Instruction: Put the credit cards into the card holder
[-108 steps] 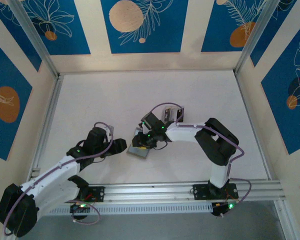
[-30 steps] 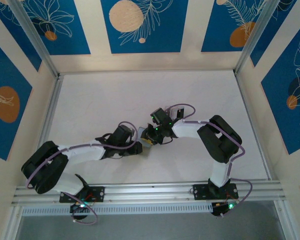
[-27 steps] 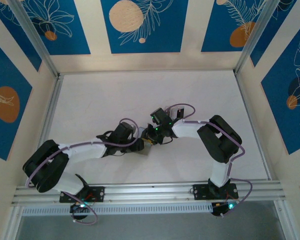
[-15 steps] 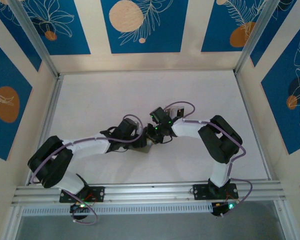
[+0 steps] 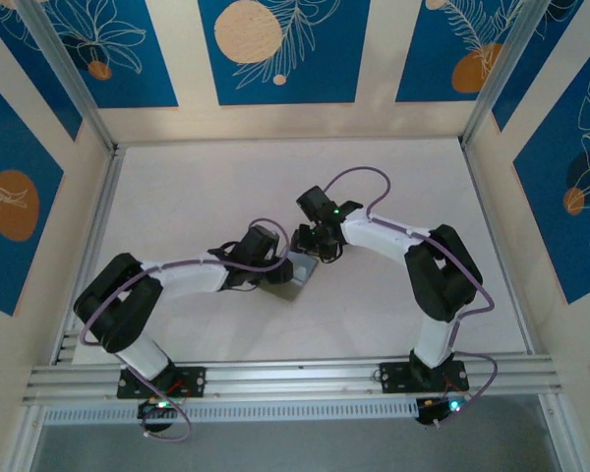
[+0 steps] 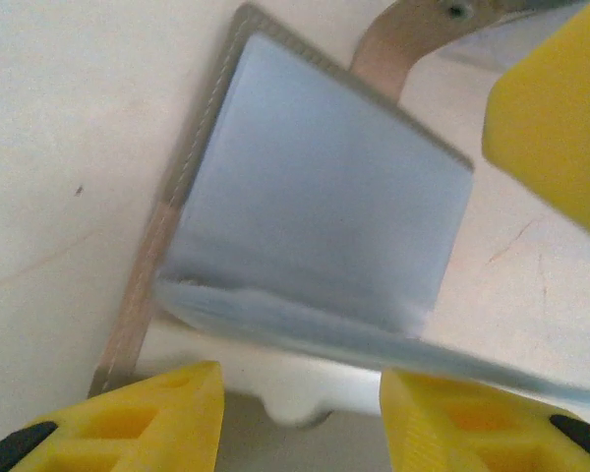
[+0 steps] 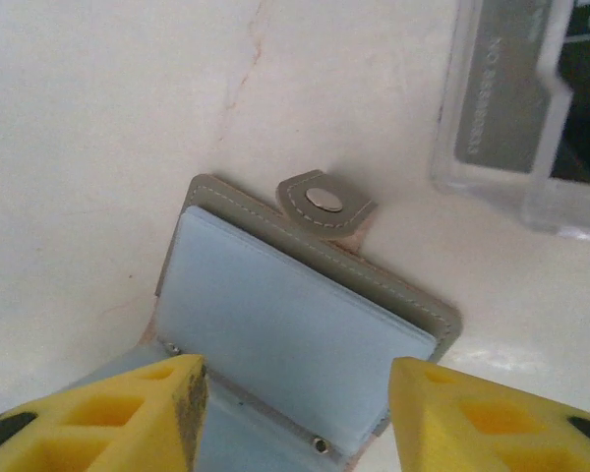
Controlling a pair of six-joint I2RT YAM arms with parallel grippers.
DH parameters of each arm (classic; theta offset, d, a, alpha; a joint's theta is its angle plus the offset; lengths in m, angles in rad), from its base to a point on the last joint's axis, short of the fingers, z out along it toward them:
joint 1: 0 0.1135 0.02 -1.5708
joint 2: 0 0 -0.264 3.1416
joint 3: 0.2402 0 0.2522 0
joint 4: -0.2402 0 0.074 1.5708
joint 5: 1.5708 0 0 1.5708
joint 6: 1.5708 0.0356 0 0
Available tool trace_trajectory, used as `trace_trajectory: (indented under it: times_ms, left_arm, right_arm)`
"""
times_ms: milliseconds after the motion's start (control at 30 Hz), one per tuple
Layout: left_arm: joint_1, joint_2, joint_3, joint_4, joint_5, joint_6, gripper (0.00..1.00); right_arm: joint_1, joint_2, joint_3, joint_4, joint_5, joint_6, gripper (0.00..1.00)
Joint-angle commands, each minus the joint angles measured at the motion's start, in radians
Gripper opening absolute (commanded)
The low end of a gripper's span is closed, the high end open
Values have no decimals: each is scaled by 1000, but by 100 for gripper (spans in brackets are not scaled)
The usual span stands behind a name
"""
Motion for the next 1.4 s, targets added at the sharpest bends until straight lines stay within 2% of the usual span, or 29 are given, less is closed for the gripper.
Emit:
trace_trajectory:
  times_ms: [0,167,267,567,633,1033,1367]
  left_arm:
    - [13,37,58,-18,-13,35,45]
    - [13,79,107,-48,-30,56,45]
    - [14,98,117,-58,-39,70,44]
    - [14,147,107,-74,-43,111,44]
    - [14,149,103,-93,-52,129,44]
    - [36,102,64,-177,-95,217,43]
    - [41,106,103,-200,-49,277,44]
  right_arm:
    - [-13,33,52,-59,20,-72,48]
    - [-28,124,160,-89,30,-119,33]
    - [-34,176,217,-107,38,-139,27]
    - [-32,270,275,-114,50,-167,26]
    - [-31,277,272,-132,69,-164,21]
    - [22,164,25,-91,99,-100,17]
    - [123,16,-247,41,45,74,17]
